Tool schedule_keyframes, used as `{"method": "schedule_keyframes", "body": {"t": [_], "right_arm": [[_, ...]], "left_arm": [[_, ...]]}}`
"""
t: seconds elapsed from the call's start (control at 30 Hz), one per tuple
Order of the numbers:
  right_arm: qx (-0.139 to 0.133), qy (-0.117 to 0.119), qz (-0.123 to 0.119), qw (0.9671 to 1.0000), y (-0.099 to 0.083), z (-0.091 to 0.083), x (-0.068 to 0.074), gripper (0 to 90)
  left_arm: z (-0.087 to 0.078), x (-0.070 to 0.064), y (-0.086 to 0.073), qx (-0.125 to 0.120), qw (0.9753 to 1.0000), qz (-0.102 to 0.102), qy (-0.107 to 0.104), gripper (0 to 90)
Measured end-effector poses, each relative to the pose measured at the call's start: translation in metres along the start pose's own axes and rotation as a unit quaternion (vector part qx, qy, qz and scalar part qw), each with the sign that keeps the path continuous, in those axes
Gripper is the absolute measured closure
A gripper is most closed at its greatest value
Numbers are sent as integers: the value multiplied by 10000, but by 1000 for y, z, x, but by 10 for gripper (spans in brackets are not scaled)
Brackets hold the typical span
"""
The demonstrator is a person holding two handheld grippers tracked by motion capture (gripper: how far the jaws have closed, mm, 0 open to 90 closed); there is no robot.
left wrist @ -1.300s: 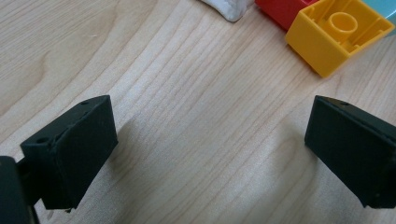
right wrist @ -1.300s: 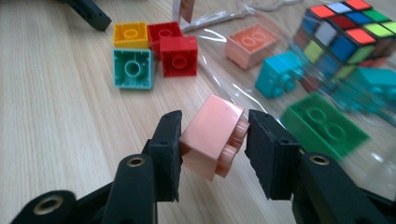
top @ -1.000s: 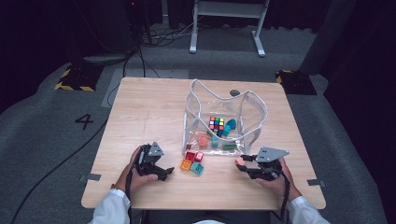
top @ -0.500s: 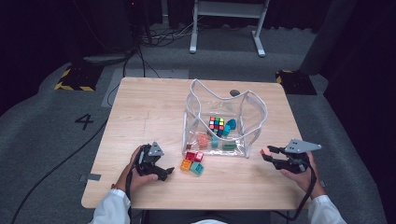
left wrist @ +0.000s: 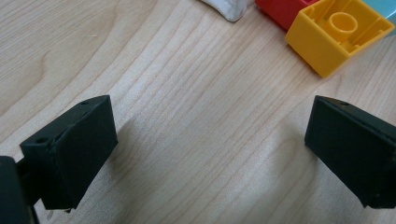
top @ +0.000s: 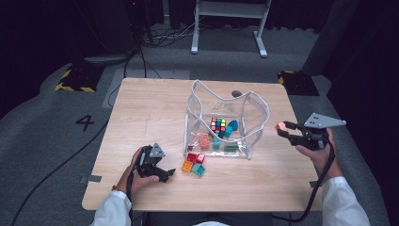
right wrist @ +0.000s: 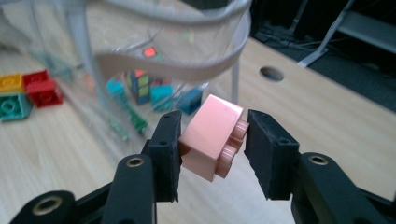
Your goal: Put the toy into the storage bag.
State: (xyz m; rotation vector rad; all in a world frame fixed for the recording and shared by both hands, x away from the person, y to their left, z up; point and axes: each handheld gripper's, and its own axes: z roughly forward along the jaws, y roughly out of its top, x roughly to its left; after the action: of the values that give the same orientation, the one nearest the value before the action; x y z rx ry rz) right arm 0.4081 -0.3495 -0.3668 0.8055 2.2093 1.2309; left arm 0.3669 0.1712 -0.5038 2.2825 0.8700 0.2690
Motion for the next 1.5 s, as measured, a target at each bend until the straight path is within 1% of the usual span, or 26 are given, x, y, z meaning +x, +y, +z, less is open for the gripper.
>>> {"method": "schedule_keyframes", "body": {"t": [0.1, 0.13, 0.23, 0.27, 0.4, 0.43, 0.5, 0.53, 0.6, 0.63, 0.73, 0.77, 0.8, 0.83, 0.93, 0.97, 1.0, 1.03, 1.13, 1.17, 1.27, 1.3, 1.33, 1.43, 1.47, 1.5], "right_arm": [[-89, 15, 44, 9999, 10, -2, -5, 569], [-109, -81, -39, 9999, 23, -3, -10, 569], [-124, -76, -29, 9999, 33, -2, -13, 569], [-90, -96, -140, 9998, 44, 1, -15, 569], [-79, -54, -171, 9998, 56, 5, -15, 569], [-97, -57, -206, 9997, 66, 9, -14, 569], [-119, -13, -191, 9997, 70, 10, -14, 569], [-127, 9, -264, 9996, 78, 12, -13, 569], [-137, 20, -275, 9995, 81, 14, -13, 569], [-134, 135, -293, 9994, 90, 18, -11, 569], [-90, 170, -339, 9992, 95, 22, -10, 569], [-79, 297, -360, 9989, 101, 30, -7, 569], [-79, 297, -360, 9989, 101, 30, -7, 569], [-30, 411, -391, 9984, 106, 39, -5, 569], [34, 481, -441, 9979, 109, 47, -3, 569], [87, 624, -508, 9967, 112, 57, -1, 569], [87, 624, -508, 9967, 112, 57, -1, 569], [173, 738, -588, 9954, 115, 65, 2, 569], [246, 843, -582, 9944, 117, 71, 5, 569], [347, 957, -734, 9921, 119, 80, 9, 569], [518, 1081, -931, 9884, 122, 90, 17, 569], [518, 1081, -931, 9884, 122, 90, 17, 569], [665, 1191, -1050, 9851, 125, 97, 22, 569], [791, 1278, -1107, 9824, 126, 101, 26, 568], [950, 1336, -1217, 9789, 128, 107, 28, 568], [1054, 1356, -1224, 9775, 129, 109, 29, 569]], "left_arm": [[0, 0, 0, 4, 10000, 4, 3, 24], [0, 0, 0, 3, 10000, 2, 2, 24], [0, 0, 0, 3, 10000, 2, 3, 24], [0, 0, 0, 1, 10000, 1, -1, 24], [0, 0, 0, 3, 10000, 3, 2, 24], [0, 0, 0, 3, 10000, 3, -1, 24], [0, 0, 0, 2, 10000, 1, 2, 24], [0, 0, 0, 3, 10000, 3, 2, 24], [0, 0, 0, 3, 10000, 3, 3, 24], [0, 0, 0, 2, 10000, 3, 2, 24], [0, 0, 0, 3, 10000, 3, -1, 24], [0, 0, 0, 3, 10000, 3, 0, 24], [0, 0, 0, 4, 10000, 3, 1, 24], [0, 0, 0, 3, 10000, 4, 2, 24], [0, 0, 0, 3, 10000, 11, -2, 24], [0, 0, 0, 3, 10000, 2, 1, 24], [0, 0, 0, 3, 10000, 5, 5, 24], [0, 0, 0, 2, 10000, 3, 5, 24], [0, 0, 0, 3, 10000, 5, 4, 24], [0, 0, 0, 3, 10000, 8, 9, 24], [0, 0, 0, 2, 10000, 7, 8, 24], [0, 0, 0, 2, 10000, 7, 8, 24], [0, 0, 0, 2, 10000, 7, 8, 24], [0, 0, 0, 3, 10000, 7, 8, 24], [0, 0, 0, 4, 10000, 7, 9, 24], [0, 0, 0, 2, 10000, 7, 8, 24]]}}
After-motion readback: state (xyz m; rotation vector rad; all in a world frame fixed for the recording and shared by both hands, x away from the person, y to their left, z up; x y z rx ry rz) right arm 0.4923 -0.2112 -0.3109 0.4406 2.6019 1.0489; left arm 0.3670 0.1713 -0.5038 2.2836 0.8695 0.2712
